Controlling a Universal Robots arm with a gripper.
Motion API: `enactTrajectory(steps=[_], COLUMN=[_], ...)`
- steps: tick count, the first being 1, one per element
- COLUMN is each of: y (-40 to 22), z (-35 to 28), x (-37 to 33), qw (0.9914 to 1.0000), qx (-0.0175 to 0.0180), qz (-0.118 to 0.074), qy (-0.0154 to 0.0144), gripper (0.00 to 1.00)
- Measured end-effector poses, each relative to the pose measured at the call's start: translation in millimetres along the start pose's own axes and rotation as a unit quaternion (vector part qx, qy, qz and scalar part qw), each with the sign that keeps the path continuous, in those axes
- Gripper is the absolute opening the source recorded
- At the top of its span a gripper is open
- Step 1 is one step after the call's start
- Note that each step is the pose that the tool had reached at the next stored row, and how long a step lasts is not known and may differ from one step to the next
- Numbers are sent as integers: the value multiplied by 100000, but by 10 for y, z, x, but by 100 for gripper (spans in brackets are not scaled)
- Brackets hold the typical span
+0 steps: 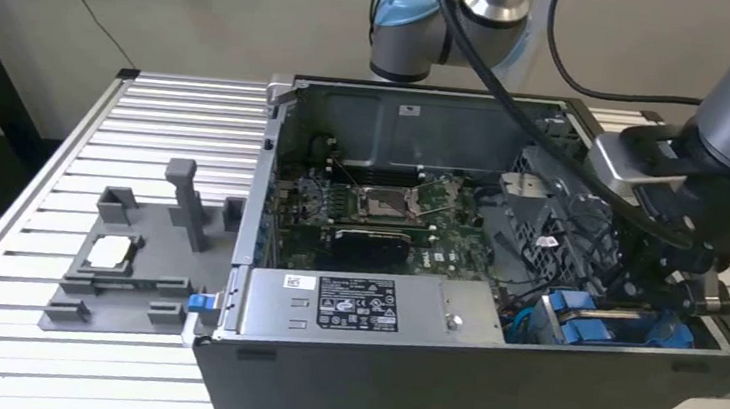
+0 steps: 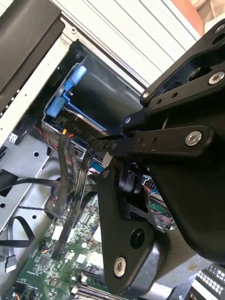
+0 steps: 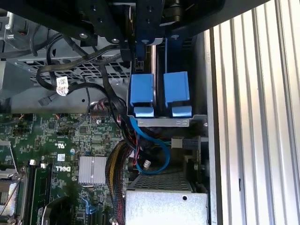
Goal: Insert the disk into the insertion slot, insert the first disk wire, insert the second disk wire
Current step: 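Insert the second disk wire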
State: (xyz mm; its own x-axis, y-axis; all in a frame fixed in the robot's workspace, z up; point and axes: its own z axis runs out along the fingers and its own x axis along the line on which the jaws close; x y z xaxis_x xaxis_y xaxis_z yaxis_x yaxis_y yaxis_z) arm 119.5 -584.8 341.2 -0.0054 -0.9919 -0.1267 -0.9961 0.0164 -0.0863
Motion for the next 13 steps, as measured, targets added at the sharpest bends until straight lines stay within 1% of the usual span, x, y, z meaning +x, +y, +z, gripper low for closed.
enactTrajectory(steps=[5,10,12,13], y=[2,5,5,6], z=[22,52,61,61], x=[1,5,6,7], qw=[99999,99996,99995,99994], qx=[53,102,126,107], qz=[405,794,945,1011], qy=[50,344,353,378], gripper=[16,16,17,23])
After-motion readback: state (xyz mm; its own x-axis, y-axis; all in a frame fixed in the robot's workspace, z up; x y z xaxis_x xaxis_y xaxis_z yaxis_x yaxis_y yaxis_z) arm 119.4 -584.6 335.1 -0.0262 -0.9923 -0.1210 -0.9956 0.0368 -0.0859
